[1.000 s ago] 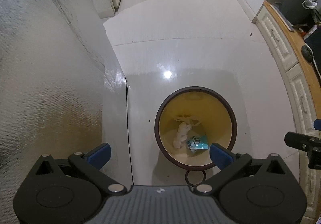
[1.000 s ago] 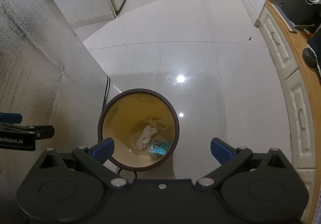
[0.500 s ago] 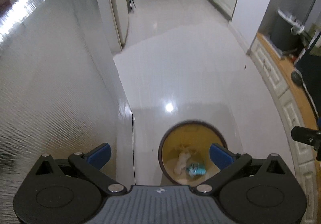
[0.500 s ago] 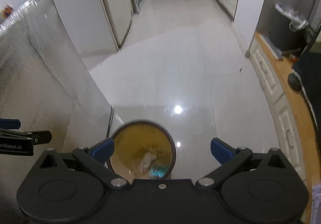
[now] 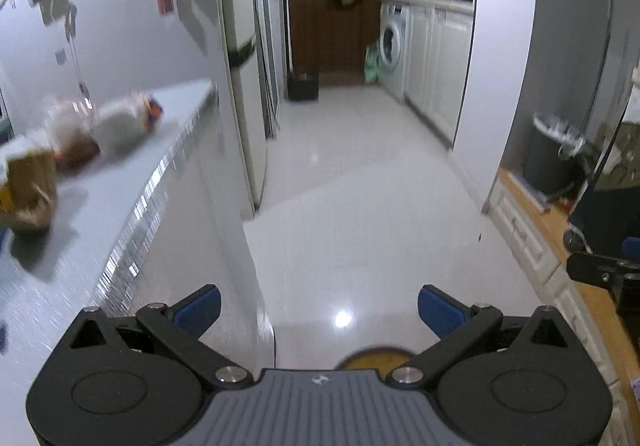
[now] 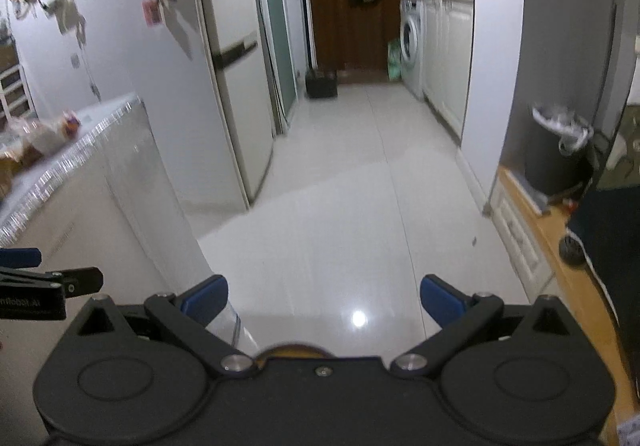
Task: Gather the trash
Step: 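Move both tools back to the trash pile on the counter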
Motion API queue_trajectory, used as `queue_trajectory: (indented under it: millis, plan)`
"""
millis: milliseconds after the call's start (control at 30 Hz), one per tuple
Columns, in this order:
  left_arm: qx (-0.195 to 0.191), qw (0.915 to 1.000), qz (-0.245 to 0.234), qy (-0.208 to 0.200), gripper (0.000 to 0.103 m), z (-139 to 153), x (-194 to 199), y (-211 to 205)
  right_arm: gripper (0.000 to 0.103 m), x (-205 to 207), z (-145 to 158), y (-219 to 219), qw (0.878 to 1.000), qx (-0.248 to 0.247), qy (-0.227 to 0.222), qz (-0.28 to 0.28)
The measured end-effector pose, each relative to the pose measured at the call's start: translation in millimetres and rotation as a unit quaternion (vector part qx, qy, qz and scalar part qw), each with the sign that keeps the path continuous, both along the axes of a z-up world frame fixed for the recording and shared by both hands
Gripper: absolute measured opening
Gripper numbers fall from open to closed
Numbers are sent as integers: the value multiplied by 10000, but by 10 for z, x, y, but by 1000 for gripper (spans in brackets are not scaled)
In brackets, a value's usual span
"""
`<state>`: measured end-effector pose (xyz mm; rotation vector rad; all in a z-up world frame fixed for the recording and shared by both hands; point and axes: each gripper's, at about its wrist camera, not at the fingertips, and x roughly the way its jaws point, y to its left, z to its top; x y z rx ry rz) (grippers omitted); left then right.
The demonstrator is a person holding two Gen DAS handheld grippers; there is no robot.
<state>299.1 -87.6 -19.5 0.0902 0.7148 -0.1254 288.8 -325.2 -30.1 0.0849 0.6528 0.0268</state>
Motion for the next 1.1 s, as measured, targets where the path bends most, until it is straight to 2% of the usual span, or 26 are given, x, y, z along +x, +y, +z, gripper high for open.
queue_trajectory:
  millis: [200,367,533,800,1000,1100]
  plan:
    - [-48,9986,-18,-533,103,378,-178,61,103,-102,365,82,9974,197,-689,13]
    - [-7,9967,34,-807,103,652,-363,225,103,-208,607,232,9922,294,-1211,36]
    - [68,9939,50,-1104,103,902,-545,457,103,-304,760,436,9855,333,-1627,354]
    - [199,9882,378,-1469,103,1208,-641,1126,103,-390,1008,914,9745,431,-2070,750]
    - [329,9844,736,-1562,103,1307,-528,1662,103,-421,1109,1339,9634,385,-2397,1134]
    - [349,9836,872,-1536,103,1299,-426,1903,103,-380,1115,1529,9598,474,-2401,1373]
